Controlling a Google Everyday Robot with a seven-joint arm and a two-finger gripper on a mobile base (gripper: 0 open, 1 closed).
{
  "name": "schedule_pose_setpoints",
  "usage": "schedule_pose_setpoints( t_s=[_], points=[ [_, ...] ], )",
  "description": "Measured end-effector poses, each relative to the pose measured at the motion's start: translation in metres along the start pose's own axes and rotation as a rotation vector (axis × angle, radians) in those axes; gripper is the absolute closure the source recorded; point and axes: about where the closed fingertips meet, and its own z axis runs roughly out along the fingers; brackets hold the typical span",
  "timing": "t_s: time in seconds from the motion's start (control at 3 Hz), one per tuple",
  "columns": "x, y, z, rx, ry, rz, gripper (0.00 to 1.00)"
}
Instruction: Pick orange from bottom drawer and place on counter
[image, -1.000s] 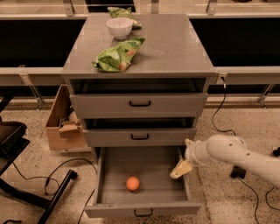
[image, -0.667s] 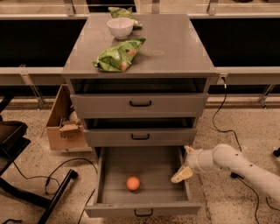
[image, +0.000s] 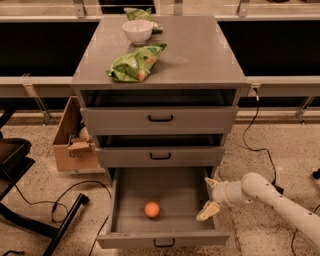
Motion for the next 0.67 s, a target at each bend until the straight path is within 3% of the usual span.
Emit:
schedule_pose_setpoints(
  t_s=[0.33, 0.67],
  points=[
    [0.0, 0.0, 0.0, 0.0, 0.0, 0.0, 0.0],
    [-0.011, 0.001, 0.019, -0.021, -0.045, -0.009, 0.0]
  ],
)
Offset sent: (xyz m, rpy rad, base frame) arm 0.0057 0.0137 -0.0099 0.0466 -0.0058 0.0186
